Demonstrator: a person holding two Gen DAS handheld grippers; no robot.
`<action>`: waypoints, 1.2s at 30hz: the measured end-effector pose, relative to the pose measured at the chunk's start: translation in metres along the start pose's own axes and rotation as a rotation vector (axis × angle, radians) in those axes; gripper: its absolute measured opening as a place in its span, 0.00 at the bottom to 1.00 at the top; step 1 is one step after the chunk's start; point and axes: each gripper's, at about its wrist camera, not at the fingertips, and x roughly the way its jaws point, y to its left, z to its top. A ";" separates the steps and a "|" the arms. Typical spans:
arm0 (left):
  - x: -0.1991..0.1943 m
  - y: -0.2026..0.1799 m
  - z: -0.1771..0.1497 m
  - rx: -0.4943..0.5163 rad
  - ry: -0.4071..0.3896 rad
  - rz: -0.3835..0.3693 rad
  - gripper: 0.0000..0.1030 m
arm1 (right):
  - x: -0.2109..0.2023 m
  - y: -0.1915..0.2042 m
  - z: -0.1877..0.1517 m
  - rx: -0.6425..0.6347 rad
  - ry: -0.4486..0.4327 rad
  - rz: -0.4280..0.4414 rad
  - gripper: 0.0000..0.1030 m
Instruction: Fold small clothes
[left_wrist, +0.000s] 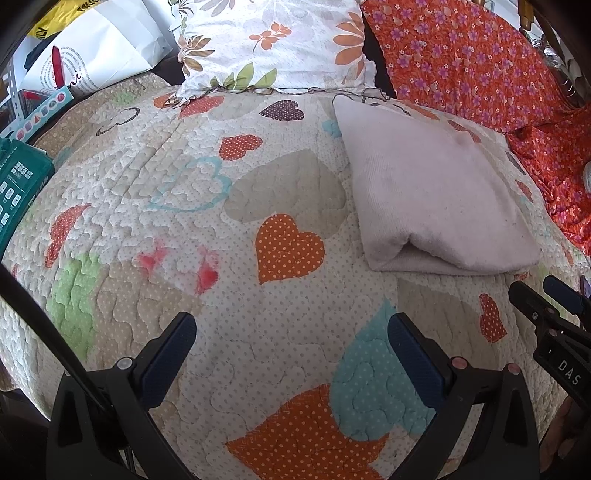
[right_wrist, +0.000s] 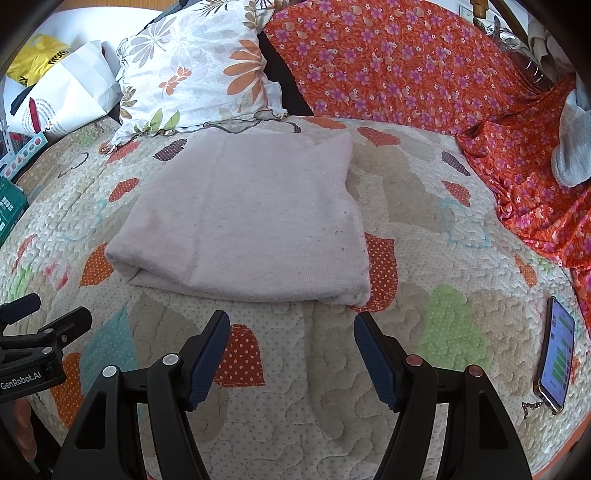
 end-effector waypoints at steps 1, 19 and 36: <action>0.000 0.000 0.000 0.000 0.000 0.000 1.00 | 0.000 0.001 0.000 -0.001 -0.001 0.001 0.72; 0.002 0.002 -0.001 -0.003 -0.001 -0.002 1.00 | -0.004 0.005 -0.001 -0.007 -0.018 0.018 0.73; 0.001 0.003 0.002 -0.027 -0.006 -0.038 1.00 | -0.003 0.006 -0.001 -0.005 -0.029 0.008 0.73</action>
